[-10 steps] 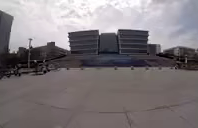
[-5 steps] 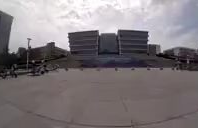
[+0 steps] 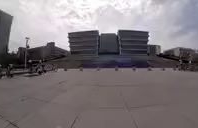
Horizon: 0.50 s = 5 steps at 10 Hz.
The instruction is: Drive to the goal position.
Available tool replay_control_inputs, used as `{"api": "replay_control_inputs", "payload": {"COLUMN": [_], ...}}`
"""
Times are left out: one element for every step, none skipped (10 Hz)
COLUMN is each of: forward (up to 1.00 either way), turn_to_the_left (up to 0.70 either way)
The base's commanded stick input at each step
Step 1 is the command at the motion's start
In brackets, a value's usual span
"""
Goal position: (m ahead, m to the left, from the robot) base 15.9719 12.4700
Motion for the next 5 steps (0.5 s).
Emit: {"api": "replay_control_inputs", "payload": {"forward": [0.67, 0.67, 0.67, 0.67, 0.67], "turn_to_the_left": [0.00, 0.00, 0.00, 0.00, 0.00]}}
